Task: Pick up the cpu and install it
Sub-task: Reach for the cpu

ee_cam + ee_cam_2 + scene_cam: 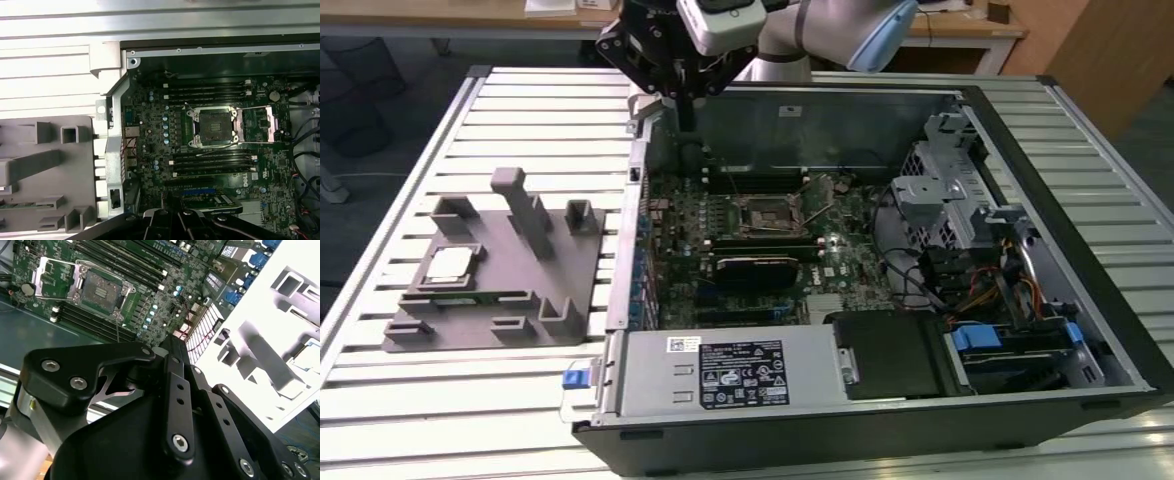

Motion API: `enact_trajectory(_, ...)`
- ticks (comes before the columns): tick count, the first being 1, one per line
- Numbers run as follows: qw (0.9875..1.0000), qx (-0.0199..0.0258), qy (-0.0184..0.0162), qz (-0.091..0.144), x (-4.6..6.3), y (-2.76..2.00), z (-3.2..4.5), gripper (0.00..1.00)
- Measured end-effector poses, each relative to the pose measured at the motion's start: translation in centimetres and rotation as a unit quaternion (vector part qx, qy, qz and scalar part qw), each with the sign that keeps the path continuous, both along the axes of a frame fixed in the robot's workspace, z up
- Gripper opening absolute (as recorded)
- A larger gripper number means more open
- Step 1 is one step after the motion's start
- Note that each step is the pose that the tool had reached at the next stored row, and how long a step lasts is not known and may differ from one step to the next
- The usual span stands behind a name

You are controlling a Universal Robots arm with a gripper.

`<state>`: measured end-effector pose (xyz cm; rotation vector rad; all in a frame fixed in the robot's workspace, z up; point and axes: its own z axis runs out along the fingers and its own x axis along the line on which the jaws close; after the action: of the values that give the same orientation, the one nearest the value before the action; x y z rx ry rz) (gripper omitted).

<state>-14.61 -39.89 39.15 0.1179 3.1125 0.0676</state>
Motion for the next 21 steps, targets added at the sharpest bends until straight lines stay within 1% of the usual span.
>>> enact_trajectory(21, 1.0000, 0.0000, 0.0000, 0.000, -1.1, 0.00, -0.19, 0.11)
